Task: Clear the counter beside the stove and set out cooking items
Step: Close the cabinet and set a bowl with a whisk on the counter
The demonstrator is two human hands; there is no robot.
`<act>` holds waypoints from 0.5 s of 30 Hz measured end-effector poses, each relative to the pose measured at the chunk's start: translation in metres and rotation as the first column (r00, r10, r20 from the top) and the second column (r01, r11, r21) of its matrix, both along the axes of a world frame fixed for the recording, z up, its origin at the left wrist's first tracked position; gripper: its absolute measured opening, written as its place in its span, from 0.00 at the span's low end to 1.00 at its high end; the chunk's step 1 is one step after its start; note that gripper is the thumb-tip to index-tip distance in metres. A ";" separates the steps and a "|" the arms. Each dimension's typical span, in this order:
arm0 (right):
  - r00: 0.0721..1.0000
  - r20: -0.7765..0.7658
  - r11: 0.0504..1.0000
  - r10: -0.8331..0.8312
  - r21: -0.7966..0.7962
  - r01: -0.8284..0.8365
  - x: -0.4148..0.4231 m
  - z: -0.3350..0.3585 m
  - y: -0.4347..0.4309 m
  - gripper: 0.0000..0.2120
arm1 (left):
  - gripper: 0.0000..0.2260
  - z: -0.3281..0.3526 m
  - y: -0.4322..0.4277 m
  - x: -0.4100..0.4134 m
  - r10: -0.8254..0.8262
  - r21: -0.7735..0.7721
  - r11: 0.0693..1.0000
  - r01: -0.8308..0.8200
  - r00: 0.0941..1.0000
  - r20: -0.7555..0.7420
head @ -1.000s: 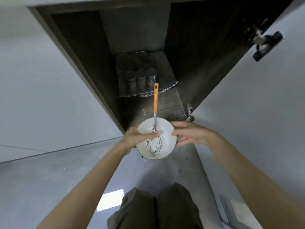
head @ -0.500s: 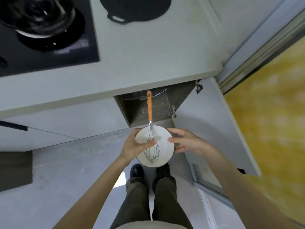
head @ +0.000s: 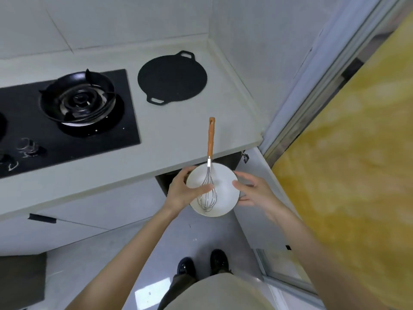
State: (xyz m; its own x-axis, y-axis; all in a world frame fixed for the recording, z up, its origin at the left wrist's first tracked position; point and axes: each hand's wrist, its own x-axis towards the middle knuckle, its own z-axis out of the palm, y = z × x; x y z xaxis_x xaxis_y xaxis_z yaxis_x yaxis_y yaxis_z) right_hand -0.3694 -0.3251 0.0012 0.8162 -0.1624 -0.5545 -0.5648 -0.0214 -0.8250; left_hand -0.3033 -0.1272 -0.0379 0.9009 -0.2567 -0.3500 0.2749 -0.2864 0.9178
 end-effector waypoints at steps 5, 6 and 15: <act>0.997 0.072 0.999 0.026 0.036 -0.029 0.032 0.014 -0.021 0.17 | 0.27 0.018 -0.021 0.033 0.003 0.010 1.000 -0.004 0.993 0.114; 0.997 0.074 0.999 0.026 0.030 -0.028 0.040 0.015 -0.024 0.17 | 0.27 0.019 -0.024 0.039 0.006 0.021 1.000 -0.010 0.990 0.144; 0.996 0.084 1.000 0.003 0.002 -0.003 0.125 0.003 -0.036 0.17 | 0.25 0.024 -0.038 0.115 0.000 0.122 0.992 -0.028 0.973 0.229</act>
